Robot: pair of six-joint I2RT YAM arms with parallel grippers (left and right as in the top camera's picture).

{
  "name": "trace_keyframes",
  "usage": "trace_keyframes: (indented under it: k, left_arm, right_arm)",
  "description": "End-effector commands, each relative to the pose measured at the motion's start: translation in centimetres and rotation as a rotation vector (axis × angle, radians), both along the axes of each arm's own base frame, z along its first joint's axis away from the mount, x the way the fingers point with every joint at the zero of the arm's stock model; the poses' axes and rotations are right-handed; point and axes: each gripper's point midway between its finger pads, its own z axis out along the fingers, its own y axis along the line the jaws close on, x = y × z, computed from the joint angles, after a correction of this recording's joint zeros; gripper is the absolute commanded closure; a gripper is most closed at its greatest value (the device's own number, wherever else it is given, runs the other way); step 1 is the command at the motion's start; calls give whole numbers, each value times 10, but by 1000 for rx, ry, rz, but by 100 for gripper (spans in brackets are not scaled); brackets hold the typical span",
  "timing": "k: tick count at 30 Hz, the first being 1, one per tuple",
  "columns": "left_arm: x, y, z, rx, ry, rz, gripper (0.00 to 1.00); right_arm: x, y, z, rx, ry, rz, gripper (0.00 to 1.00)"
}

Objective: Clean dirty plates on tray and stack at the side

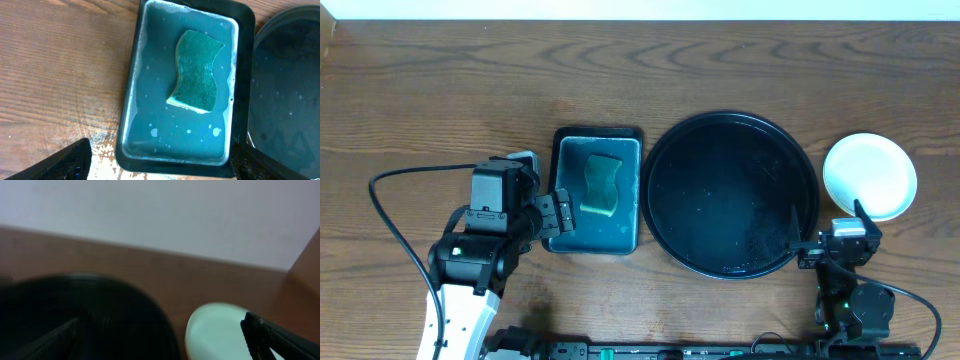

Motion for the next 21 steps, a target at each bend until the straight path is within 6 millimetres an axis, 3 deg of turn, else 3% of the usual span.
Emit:
trace_keyframes:
  k: [1,21]
  left_arm:
    - [0,2,-2,5,4,13,11]
    - [0,2,-2,5,4,13,11]
  right_arm:
    - [0,3,0,-12,-2,15,1]
    - [-1,6,1,9,-5,28,1]
